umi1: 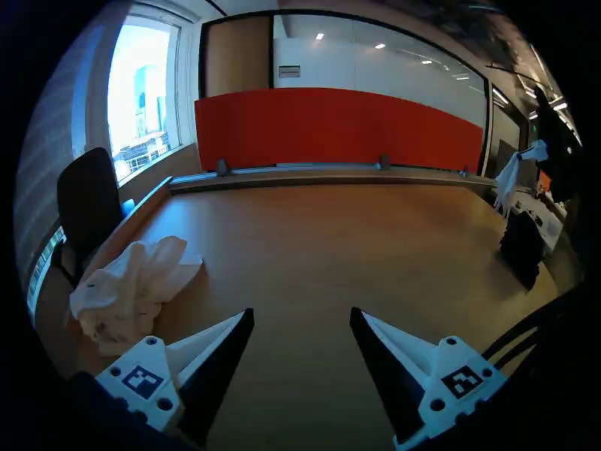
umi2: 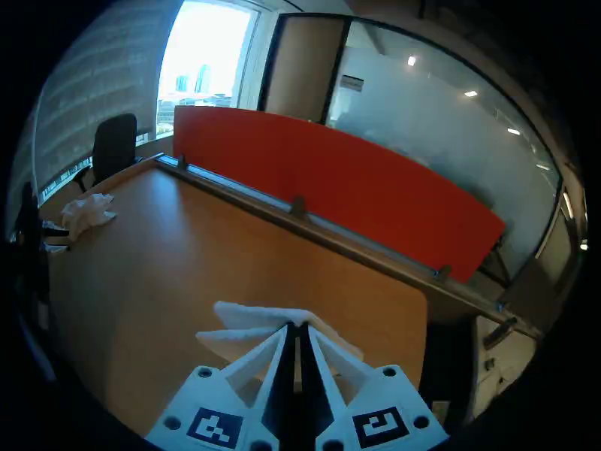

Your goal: Fold towel

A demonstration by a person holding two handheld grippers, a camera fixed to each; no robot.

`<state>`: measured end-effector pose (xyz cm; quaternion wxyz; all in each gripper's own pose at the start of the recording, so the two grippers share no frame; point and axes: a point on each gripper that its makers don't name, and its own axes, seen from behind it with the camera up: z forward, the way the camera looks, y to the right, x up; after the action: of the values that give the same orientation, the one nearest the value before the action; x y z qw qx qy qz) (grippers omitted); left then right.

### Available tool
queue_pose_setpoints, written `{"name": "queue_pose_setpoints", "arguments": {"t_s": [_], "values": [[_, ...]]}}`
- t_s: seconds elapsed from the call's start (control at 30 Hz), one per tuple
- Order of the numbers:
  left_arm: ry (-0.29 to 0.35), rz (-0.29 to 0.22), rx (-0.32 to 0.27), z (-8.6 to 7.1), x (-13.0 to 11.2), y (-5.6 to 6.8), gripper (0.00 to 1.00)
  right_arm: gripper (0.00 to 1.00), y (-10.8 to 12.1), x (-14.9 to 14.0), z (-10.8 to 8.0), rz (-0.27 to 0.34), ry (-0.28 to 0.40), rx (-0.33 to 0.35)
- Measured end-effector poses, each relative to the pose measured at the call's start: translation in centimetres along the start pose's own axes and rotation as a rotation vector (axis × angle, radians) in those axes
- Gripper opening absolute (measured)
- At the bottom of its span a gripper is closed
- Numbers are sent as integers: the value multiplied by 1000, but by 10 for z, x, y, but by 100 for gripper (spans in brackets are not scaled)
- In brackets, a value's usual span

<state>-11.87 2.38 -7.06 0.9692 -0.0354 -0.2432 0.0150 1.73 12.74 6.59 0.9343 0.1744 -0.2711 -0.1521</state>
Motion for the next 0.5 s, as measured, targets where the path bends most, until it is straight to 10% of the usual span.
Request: {"name": "queue_pose_setpoints", "arguments": {"t_s": [0.5], "values": [[-5, 10, 6, 1, 4, 5, 95, 5, 36, -26, -1, 14, -47, -34]]}}
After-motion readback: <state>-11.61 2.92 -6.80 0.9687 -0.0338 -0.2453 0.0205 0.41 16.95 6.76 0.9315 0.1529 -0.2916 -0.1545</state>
